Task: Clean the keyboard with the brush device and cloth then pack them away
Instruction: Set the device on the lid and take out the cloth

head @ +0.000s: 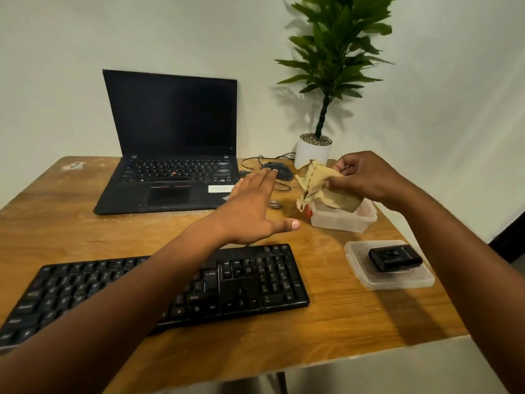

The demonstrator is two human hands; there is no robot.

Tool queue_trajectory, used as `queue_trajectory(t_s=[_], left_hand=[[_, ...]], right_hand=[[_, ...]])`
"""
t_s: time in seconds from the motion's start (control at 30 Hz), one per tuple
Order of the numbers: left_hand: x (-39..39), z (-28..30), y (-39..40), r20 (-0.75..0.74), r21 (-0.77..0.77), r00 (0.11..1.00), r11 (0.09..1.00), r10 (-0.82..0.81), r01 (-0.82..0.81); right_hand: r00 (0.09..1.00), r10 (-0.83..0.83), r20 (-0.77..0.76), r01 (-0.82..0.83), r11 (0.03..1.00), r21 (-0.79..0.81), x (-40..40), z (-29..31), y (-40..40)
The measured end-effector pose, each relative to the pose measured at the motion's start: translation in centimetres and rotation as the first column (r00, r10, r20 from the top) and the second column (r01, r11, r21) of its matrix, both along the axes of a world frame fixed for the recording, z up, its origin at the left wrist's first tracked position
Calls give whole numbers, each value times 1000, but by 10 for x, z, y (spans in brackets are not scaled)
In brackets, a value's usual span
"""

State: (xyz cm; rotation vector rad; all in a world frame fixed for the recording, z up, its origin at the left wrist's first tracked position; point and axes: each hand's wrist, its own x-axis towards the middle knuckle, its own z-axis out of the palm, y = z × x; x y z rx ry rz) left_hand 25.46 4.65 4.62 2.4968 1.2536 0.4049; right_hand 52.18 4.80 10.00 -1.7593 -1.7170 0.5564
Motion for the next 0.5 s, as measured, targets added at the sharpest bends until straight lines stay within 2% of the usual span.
queue_trajectory(t_s=[0.07, 0.13, 0.27, 0.37, 0.43, 0.5], left_hand=[[-11, 8, -7, 154, -35, 988, 999, 18, -13], [-23, 14, -16, 310, -138, 948, 990, 65, -23], [-49, 18, -35, 604, -473, 758, 876, 247, 92], [-70, 17, -52, 690, -609, 617, 764, 378, 212], [-84, 13, -62, 714, -645, 531, 723, 457, 245], [-96, 8, -68, 703, -676, 488, 698, 517, 234]], right_hand=[[988, 45, -145, -49, 999, -20, -19, 9, -17], [949, 88, -303, -108, 993, -50, -39, 11, -34], [845, 160, -511, -239, 967, -93, -81, 4, -63], [775, 173, -607, -313, 941, -131, -109, -8, -80], [787, 180, -590, -318, 938, -139, -125, -18, -86], [797, 181, -577, -307, 943, -128, -137, -26, -90]])
